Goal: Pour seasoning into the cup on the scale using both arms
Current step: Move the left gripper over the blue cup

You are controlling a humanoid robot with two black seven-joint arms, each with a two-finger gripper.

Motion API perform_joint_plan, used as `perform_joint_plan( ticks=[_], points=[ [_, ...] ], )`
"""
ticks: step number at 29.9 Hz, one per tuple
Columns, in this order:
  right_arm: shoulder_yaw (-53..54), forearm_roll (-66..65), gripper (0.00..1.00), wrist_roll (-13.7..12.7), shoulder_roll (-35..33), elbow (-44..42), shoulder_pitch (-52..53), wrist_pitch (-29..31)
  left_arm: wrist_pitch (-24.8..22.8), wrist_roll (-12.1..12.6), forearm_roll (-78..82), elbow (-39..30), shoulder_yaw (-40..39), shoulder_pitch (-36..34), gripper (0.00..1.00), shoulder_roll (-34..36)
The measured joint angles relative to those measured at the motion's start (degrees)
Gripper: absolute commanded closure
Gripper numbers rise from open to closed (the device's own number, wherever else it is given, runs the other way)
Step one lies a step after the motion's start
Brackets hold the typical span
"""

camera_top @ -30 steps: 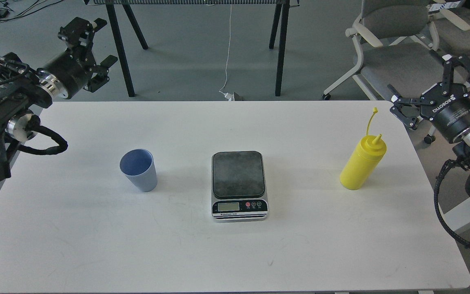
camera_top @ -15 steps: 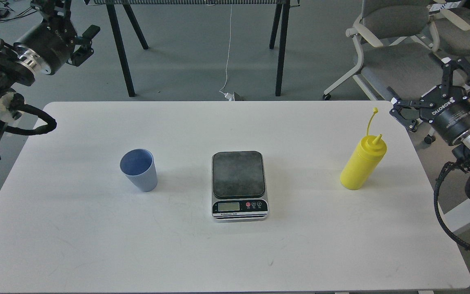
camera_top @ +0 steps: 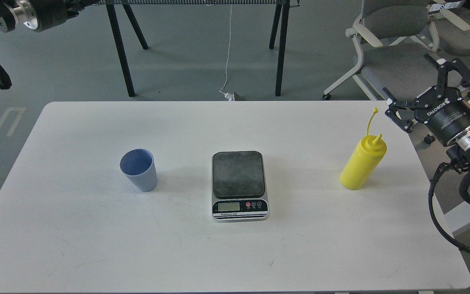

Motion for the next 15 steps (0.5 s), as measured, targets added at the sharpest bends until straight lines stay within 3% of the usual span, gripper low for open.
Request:
perform_joint_plan(
  ticks=[5,9,15],
  points=[
    [0.0,0.0,0.01,0.0,0.3,-0.1,0.1,0.0,0.0,0.0,22.3,-13.7,1.0,-1.9,0.00,1.2],
    [0.0,0.0,0.01,0.0,0.3,-0.1,0.1,0.0,0.0,0.0,39.3,-22.5,6.4,-2.4,0.00,1.3],
    [0.1,0.0,0.01,0.0,0.2,0.1,0.1,0.0,0.3,0.0,47.7,-25.9,22.9,-3.8,0.01,1.1]
  ],
)
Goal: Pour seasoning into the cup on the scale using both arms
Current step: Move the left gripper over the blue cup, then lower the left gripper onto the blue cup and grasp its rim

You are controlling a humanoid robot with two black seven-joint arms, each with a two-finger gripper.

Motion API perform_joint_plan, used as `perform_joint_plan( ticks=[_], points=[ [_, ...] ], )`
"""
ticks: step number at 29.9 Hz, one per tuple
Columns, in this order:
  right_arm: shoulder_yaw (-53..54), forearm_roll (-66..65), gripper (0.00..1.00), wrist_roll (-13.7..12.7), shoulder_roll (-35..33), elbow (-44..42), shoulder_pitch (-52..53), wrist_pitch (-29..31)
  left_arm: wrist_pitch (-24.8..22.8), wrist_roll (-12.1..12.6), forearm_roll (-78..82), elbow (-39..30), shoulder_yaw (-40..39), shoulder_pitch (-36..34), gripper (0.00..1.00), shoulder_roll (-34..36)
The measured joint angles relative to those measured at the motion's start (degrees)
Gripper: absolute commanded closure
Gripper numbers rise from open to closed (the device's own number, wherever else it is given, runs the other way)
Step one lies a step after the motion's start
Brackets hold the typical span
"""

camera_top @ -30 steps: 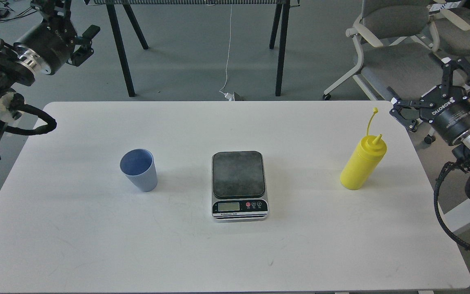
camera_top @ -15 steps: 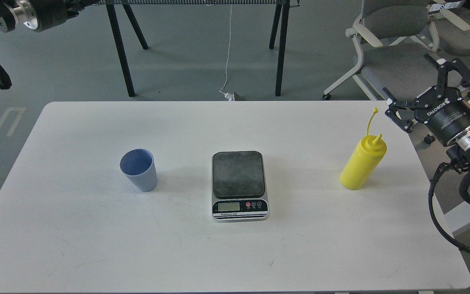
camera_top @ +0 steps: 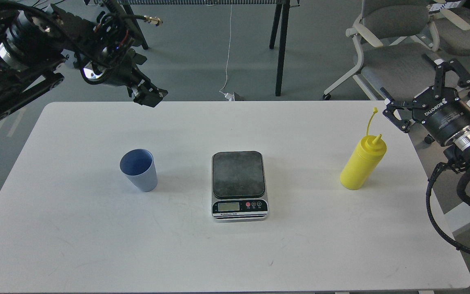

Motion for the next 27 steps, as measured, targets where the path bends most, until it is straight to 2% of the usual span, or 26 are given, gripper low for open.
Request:
perform_joint_plan(
  ticks=[3,6,11,21,27],
  points=[
    [0.0,0.0,0.01,0.0,0.0,0.1,0.0,0.0,3.4,0.0,0.2,0.1,7.8,-1.5,0.01,-0.1],
    [0.0,0.0,0.01,0.1,0.0,0.0,-0.1,0.0,5.2,0.0,0.2,0.3,10.8,-2.0,0.02,-0.1],
    [-0.1,0.0,0.01,0.1,0.5,0.0,-0.4,0.0,5.8,0.0,0.2,0.3,11.7,-1.2,0.02,-0.2],
    [-0.1,0.0,0.01,0.1,0.6,-0.2,-0.6,0.0,5.8,0.0,0.2,0.5,11.9,5.2,0.02,-1.0],
    [-0.1,0.0,0.01,0.1,0.5,-0.1,-0.7,0.0,5.8,0.0,0.2,0.6,11.8,6.0,0.02,-1.4]
  ],
)
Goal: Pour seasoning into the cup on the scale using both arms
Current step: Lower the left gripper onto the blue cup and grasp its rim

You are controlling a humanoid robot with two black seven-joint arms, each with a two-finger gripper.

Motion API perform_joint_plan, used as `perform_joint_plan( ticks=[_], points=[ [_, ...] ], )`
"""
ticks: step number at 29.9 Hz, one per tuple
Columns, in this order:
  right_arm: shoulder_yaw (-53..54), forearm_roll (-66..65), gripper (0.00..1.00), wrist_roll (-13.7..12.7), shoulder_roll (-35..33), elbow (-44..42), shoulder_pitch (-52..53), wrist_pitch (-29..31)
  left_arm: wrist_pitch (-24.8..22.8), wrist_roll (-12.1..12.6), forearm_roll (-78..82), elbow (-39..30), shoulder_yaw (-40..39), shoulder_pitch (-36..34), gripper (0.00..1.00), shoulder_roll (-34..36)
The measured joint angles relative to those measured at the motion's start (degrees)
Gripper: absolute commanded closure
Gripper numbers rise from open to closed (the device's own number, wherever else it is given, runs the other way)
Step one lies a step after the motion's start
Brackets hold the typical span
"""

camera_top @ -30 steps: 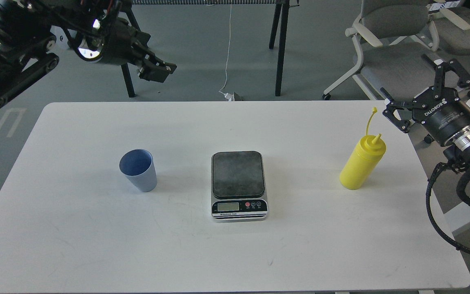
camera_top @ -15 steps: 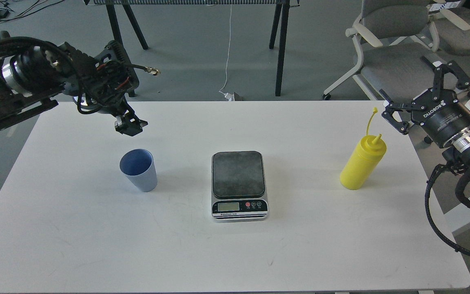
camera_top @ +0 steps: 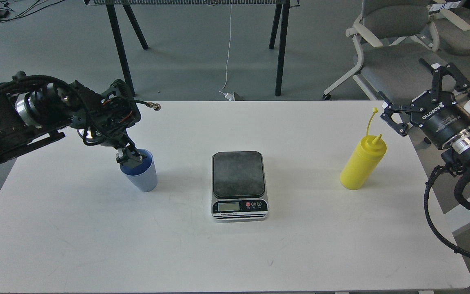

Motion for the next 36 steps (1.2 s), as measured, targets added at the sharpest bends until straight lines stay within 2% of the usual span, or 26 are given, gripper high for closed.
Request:
perform_joint_plan(
  ticks=[20,31,36],
  points=[
    [0.1,0.0,0.01,0.0,0.0,0.1,-0.7,0.0,-0.4,0.0,0.0,8.0,0.1,2.8,0.03,-4.6],
    [0.3,0.0,0.01,0.0,0.0,0.0,-0.8,0.0,-0.5,0.0,0.0,8.0,0.1,3.5,0.08,-5.5],
    [0.4,0.0,0.01,0.0,-0.1,0.0,-1.1,0.0,-0.5,0.0,0.0,9.0,0.2,3.8,0.14,-6.6]
  ],
)
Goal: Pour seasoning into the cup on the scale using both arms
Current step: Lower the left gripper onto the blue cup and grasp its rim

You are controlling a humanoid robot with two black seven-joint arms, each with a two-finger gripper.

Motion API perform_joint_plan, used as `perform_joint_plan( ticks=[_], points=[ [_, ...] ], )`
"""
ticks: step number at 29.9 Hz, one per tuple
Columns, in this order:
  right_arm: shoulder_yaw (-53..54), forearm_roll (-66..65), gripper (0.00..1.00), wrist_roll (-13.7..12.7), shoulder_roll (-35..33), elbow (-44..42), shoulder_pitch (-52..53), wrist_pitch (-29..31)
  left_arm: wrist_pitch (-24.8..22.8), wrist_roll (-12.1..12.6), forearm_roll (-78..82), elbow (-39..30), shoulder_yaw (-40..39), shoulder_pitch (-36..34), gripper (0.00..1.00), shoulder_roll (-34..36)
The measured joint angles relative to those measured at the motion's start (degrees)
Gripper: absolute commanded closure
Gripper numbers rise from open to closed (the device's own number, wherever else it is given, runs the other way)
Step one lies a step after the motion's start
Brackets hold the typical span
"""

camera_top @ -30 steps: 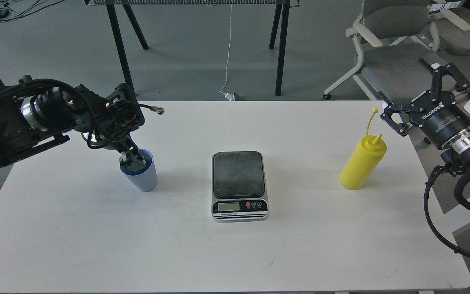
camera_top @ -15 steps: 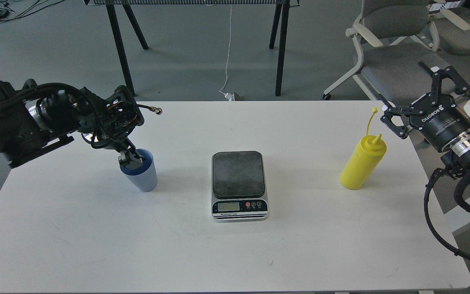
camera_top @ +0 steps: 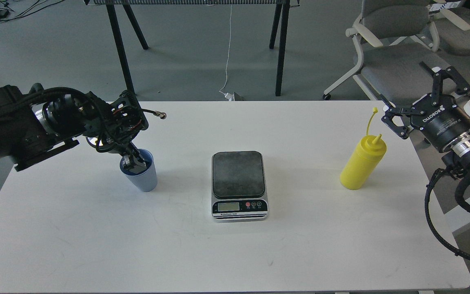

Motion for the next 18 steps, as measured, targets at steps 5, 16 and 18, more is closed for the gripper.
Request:
perform_joint_plan(
  ticks=[5,16,18],
  points=[
    [0.0,0.0,0.01,0.0,-0.1,-0.1,-0.1,0.0,0.0,0.0,0.0,1.9,0.0,0.1,0.24,-1.2],
    [0.2,0.0,0.01,0.0,-0.2,-0.2,-0.6,0.0,0.4,0.0,0.0,2.4,0.1,0.3,0.33,-1.5],
    [0.2,0.0,0.01,0.0,-0.2,-0.2,-0.7,0.0,0.4,0.0,0.0,2.4,0.1,0.6,0.34,-1.5]
  ],
)
